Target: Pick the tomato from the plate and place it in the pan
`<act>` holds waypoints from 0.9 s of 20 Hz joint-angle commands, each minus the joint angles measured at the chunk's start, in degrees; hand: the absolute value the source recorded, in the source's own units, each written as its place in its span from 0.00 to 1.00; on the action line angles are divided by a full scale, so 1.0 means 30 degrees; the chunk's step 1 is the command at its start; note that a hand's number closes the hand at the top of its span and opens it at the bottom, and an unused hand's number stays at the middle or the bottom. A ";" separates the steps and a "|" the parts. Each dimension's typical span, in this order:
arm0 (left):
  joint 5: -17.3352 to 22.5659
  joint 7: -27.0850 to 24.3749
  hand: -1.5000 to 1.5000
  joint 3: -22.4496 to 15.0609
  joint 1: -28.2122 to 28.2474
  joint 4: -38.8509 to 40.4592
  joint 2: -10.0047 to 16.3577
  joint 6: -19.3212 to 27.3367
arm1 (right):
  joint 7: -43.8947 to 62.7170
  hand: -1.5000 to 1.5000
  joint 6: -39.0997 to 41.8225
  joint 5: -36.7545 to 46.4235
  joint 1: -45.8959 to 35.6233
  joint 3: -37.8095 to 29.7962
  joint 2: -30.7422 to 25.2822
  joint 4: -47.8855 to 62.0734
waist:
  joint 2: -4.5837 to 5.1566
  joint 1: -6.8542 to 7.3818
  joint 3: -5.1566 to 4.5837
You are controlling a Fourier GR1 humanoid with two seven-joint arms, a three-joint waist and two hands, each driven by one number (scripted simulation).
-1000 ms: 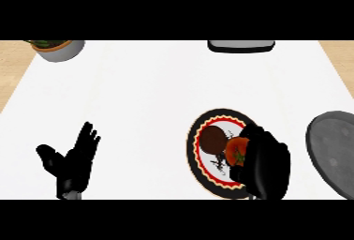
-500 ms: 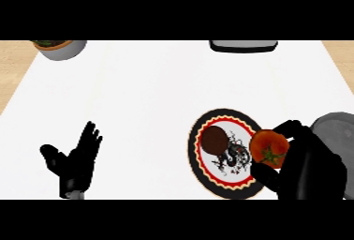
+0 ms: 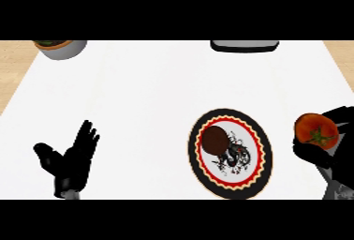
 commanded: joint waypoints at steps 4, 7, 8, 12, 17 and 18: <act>-0.0296 0.0165 0.50 -0.0089 0.0422 -0.0705 -0.0159 0.0215 | -0.3410 1.00 -0.1777 -0.3498 -0.1935 -0.5106 -0.3136 0.5140 | 0.0005 0.0111 0.0003; 0.0130 -0.0138 0.50 0.0134 0.0506 -0.0285 0.0087 -0.0609 | -0.5483 1.00 -0.4240 -0.4152 -0.1883 -0.6447 -0.3984 0.8971 | 0.0033 0.0164 0.0010; -0.0635 -0.0582 0.50 -0.0305 -0.0338 0.0801 -0.0829 0.0373 | -0.6262 1.00 -0.4683 -0.4840 -0.2467 -0.7067 -0.4530 1.0106 | 0.0053 0.0108 0.0010; -0.0405 -0.1028 0.50 -0.0202 -0.0275 0.1419 -0.0747 -0.0349 | -0.9231 1.00 -0.6184 -0.7355 -0.4509 -0.8367 -0.5551 1.4923 | 0.0073 0.0188 0.0011; -0.0174 -0.0033 0.50 -0.0272 -0.0318 0.0061 -0.0441 -0.0448 | -0.9274 1.00 -0.9019 -0.4666 -0.4715 -0.9331 -0.7110 2.0514 | 0.0264 0.0671 0.0043; -0.0946 0.0000 0.50 -0.0770 -0.0627 0.0010 -0.0966 0.0494 | -0.9437 0.00 -0.5957 -0.5870 -0.5230 -0.9348 -0.8025 2.1815 | 0.0272 0.0664 0.0051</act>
